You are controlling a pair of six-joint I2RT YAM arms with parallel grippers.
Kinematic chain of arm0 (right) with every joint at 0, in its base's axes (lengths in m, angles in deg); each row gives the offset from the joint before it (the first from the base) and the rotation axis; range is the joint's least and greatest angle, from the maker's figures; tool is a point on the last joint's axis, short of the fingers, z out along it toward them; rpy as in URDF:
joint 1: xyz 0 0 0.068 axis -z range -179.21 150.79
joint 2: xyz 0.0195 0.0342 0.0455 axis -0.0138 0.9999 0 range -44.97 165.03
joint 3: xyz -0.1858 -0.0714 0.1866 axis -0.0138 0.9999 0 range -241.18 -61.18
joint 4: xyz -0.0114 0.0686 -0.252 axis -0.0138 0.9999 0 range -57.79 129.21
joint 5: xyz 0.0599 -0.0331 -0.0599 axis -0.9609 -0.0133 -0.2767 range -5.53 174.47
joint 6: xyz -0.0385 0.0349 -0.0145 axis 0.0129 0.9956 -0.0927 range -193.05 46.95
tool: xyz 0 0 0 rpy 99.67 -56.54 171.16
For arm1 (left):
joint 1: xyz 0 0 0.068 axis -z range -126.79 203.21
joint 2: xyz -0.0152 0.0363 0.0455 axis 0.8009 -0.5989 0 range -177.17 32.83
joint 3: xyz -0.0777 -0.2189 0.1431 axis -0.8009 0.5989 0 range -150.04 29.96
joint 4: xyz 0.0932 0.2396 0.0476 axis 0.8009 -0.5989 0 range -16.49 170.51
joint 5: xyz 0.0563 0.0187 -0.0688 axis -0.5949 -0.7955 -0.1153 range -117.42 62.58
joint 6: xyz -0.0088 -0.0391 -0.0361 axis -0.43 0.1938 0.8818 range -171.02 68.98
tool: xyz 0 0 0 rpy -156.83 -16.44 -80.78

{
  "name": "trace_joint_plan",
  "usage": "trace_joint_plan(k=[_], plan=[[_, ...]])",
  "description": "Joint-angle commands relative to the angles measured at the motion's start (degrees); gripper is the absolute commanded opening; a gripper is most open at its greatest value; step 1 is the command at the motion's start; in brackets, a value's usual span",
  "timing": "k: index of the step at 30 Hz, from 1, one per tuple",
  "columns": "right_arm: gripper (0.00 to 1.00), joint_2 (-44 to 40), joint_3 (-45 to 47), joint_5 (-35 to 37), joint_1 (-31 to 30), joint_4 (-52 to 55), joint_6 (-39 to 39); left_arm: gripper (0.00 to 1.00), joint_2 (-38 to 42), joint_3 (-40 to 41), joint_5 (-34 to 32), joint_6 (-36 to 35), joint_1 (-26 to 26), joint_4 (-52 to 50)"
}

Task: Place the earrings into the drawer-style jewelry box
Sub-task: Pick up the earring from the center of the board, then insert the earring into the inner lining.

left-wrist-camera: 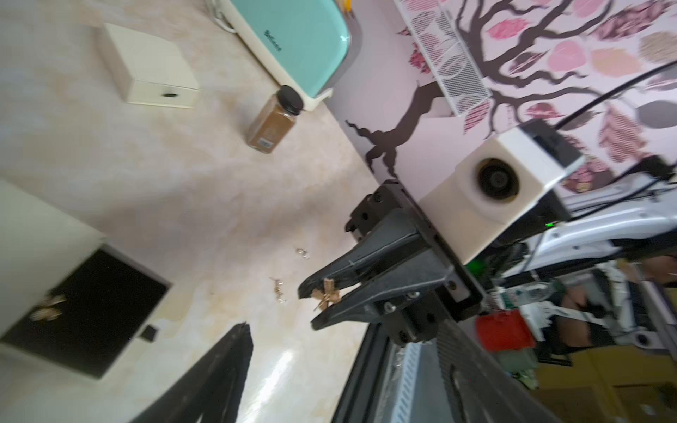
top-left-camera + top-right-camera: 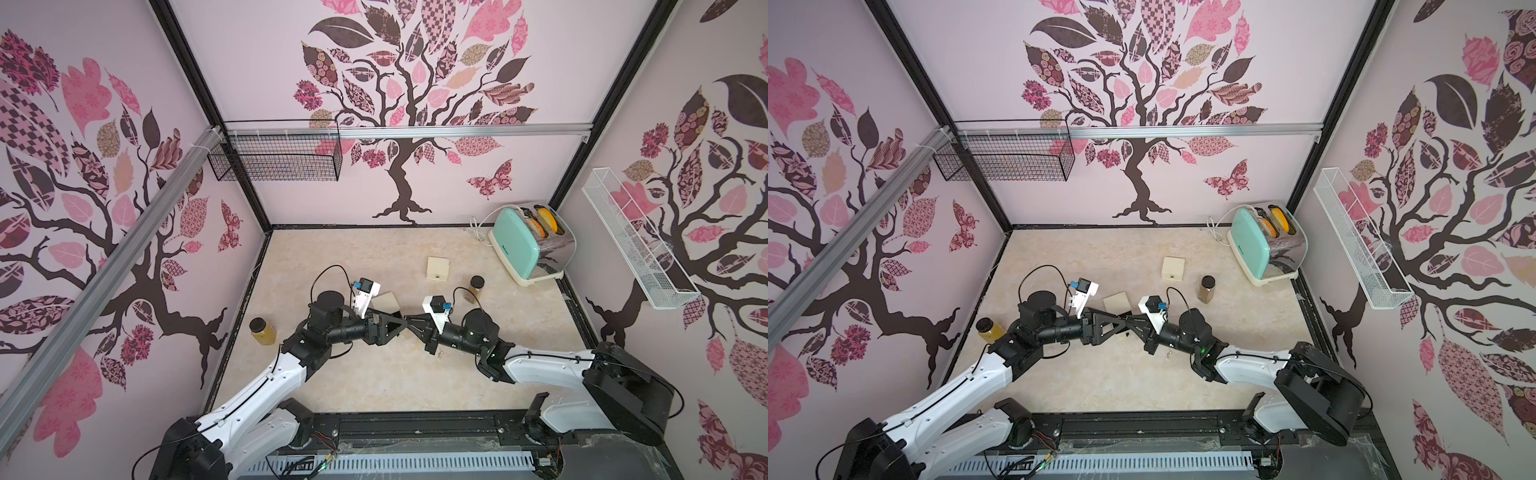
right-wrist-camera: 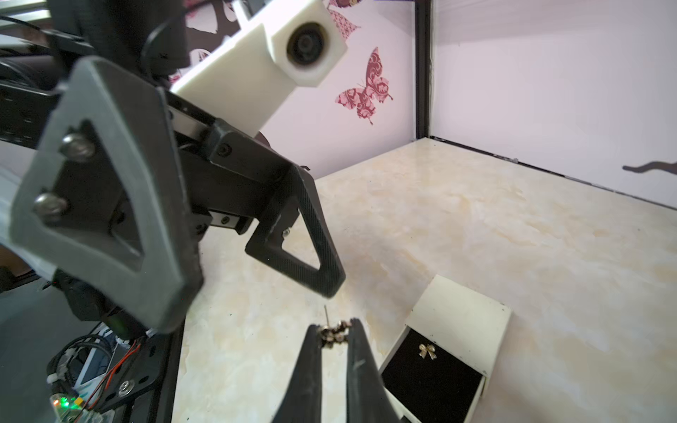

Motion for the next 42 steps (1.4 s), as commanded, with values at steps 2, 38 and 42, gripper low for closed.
trace_joint_plan(k=[2, 38, 42], plan=[[0.08, 1.1, -6.8, 6.5, -0.2, 19.3, 1.2, 0.91, -1.4, -3.5, -16.5, -2.1, -1.1, -12.5], [0.10, 37.6, -57.2, 25.3, -3.6, 78.5, 13.0, 0.98, -10.1, -11.2, -26.5, -3.5, -2.4, -31.3], [0.10, 38.6, -58.4, 26.1, -3.6, 79.1, 13.1, 0.98, -9.9, -11.1, -26.3, -3.7, -2.3, -31.2]])
